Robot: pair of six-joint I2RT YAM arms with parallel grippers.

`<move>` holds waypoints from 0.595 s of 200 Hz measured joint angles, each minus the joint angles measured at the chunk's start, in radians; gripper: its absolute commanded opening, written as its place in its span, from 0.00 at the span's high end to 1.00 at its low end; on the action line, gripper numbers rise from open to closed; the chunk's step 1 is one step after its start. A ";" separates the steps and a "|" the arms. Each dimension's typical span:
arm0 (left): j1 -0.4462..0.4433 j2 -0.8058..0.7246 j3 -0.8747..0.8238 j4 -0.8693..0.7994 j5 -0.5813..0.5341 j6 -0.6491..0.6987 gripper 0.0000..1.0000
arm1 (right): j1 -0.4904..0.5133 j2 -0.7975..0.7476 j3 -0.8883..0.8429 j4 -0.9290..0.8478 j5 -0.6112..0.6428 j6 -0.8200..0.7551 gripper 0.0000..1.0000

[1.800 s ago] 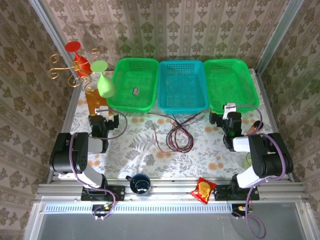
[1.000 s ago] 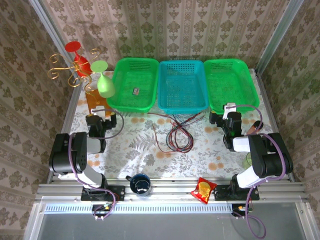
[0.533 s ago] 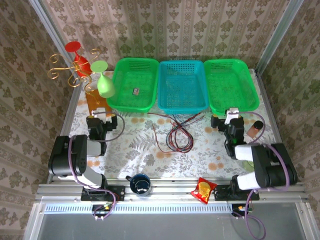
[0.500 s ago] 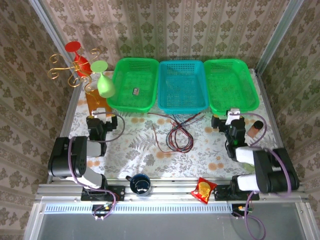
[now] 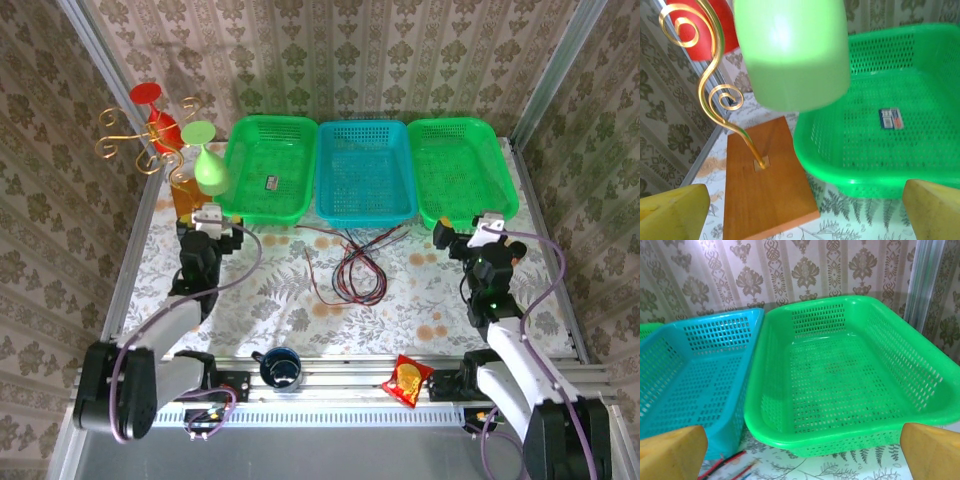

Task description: Untangle the cables

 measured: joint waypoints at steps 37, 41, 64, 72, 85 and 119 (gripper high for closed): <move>-0.107 -0.149 0.125 -0.311 -0.006 -0.095 0.00 | 0.071 -0.097 0.137 -0.241 0.002 0.095 0.00; -0.123 -0.159 0.133 -0.343 -0.006 -0.109 0.00 | 0.087 -0.097 0.148 -0.266 0.005 0.103 0.00; -0.204 -0.179 0.150 -0.491 0.010 -0.190 0.00 | 0.196 -0.062 0.229 -0.435 0.005 0.162 0.04; -0.233 -0.177 0.150 -0.539 0.021 -0.219 0.00 | 0.235 -0.024 0.269 -0.494 -0.002 0.187 0.06; -0.277 -0.172 0.150 -0.609 0.039 -0.272 0.00 | 0.299 0.050 0.336 -0.573 -0.010 0.221 0.07; -0.335 -0.155 0.142 -0.687 0.105 -0.441 0.00 | 0.500 0.252 0.435 -0.660 -0.086 0.307 0.11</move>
